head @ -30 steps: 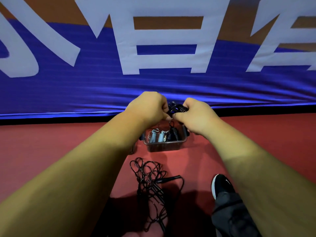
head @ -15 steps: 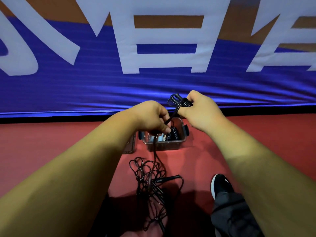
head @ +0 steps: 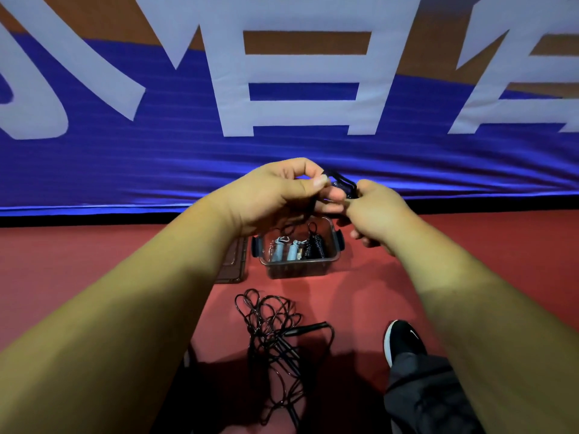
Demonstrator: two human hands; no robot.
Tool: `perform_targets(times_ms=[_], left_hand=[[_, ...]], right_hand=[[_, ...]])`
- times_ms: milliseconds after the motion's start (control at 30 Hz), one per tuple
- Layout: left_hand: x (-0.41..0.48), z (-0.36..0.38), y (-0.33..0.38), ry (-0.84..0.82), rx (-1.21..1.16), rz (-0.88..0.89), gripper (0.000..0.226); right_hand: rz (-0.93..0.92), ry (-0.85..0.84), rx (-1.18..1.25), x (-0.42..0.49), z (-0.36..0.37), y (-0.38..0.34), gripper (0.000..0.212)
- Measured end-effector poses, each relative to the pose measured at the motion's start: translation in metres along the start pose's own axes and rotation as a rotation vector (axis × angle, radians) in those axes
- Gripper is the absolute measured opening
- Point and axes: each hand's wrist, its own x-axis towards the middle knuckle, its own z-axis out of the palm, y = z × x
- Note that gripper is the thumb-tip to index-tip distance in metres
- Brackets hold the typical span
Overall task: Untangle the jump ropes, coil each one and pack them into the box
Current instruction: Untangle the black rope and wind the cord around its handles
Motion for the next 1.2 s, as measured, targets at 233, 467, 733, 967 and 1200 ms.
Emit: perform_targets(times_ms=[233, 467, 733, 967, 1200], left_hand=[[-0.002, -0.009, 0.002, 0.041, 0.259, -0.086, 0.025], [0.003, -0.022, -0.008, 0.457, 1.05, -0.094, 0.028], [0.013, -0.006, -0.011, 0.687, 1.275, -0.006, 0.027], [0.012, -0.006, -0.01, 0.518, 0.813, -0.059, 0.019], [0.001, -0.009, -0.003, 0.405, 1.135, 0.026, 0.031]], right_hand=[[-0.002, -0.037, 0.058, 0.001, -0.005, 0.002, 0.029], [-0.016, -0.097, 0.05, -0.004, -0.011, 0.004, 0.029], [-0.03, -0.067, 0.09, -0.003, -0.003, 0.001, 0.025], [-0.027, -0.059, 0.108, -0.001, -0.003, 0.001, 0.025], [-0.007, -0.069, 0.123, -0.002, -0.002, -0.002, 0.026]])
